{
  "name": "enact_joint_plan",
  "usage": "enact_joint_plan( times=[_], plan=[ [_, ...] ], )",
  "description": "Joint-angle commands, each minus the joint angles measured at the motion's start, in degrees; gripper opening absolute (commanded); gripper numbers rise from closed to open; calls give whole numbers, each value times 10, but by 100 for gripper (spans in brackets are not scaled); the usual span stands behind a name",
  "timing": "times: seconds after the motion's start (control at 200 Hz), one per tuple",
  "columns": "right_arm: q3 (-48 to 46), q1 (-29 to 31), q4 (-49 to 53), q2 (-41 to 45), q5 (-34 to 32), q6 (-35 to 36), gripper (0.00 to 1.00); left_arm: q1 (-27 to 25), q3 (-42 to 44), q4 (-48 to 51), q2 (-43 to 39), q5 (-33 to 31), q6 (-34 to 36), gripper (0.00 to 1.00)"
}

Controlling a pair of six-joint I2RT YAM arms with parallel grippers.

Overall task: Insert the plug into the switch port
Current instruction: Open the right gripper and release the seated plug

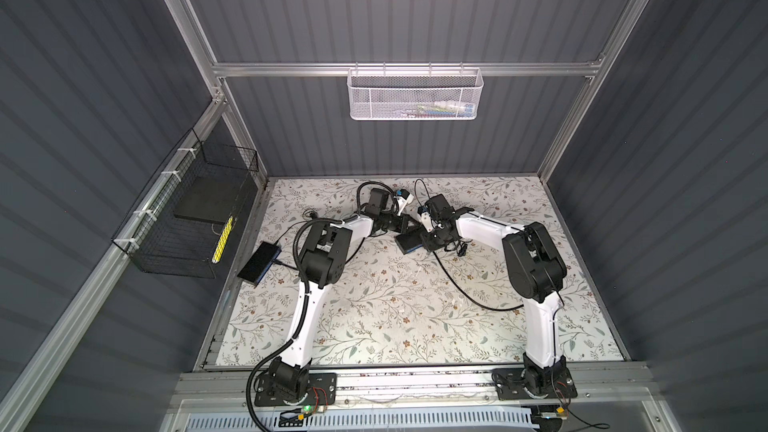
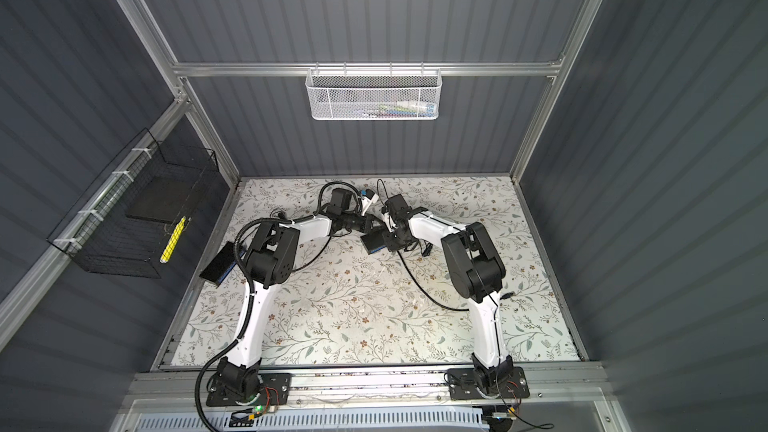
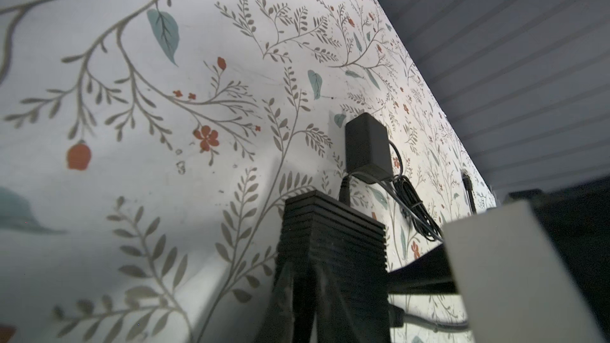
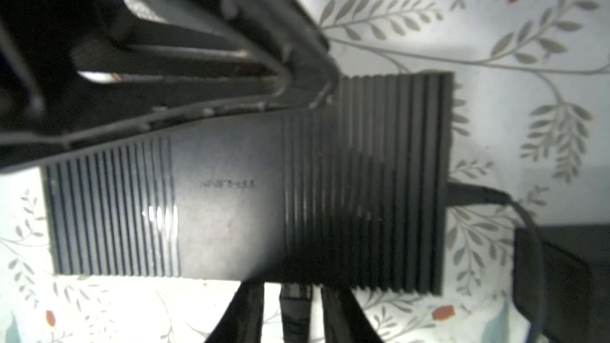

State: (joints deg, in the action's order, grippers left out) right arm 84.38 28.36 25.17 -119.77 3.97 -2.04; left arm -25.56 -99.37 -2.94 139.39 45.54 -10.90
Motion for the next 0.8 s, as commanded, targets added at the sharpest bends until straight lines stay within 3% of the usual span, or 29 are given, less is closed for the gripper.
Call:
enact_joint_plan(
  times=[0.0, 0.44, 0.535, 0.795],
  plan=[
    [-15, -4, -93, 39, -21, 9, 37, 2, -8, 79, -6, 12, -3, 24],
    [-138, -20, -96, 170, -49, 17, 40, 30, -73, 82, -55, -70, 12, 39],
    [-181, -41, -132, 223, -62, 3, 45, 36, -57, 87, -103, -105, 35, 60],
    [-298, -96, -239, 383, -89, -5, 58, 75, 112, 20, -328, -254, 63, 83]
  ],
)
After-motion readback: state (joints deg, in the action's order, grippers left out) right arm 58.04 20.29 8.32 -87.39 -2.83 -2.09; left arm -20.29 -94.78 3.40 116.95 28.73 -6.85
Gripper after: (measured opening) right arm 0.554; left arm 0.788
